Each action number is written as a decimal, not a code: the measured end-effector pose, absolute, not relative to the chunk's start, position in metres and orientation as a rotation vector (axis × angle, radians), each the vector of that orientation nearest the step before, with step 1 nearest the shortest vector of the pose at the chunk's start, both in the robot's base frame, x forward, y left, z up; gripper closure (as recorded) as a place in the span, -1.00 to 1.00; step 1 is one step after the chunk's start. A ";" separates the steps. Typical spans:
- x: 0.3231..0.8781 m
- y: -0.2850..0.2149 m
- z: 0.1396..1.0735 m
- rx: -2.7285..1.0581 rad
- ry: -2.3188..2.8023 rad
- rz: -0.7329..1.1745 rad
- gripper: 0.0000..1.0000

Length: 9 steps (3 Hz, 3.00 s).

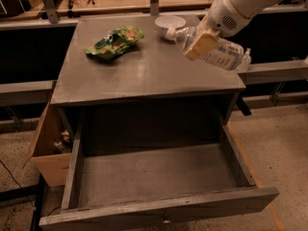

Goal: Place blue plastic bottle into top drawer

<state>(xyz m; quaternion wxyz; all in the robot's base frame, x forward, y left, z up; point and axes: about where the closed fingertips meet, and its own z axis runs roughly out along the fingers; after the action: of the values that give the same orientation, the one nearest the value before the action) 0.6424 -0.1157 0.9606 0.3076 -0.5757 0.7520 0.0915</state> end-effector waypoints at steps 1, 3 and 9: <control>0.569 -0.081 1.009 -1.457 1.872 0.332 1.00; 0.415 -0.008 1.018 -1.591 1.686 0.392 1.00; 0.394 -0.039 0.777 -1.777 2.021 0.575 1.00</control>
Offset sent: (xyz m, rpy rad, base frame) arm -0.3930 0.0260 -0.1156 0.1036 0.2628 0.0311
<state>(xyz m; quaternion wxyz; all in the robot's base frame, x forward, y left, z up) 0.3938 -0.0395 0.7769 0.1934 -0.6335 0.7206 0.2049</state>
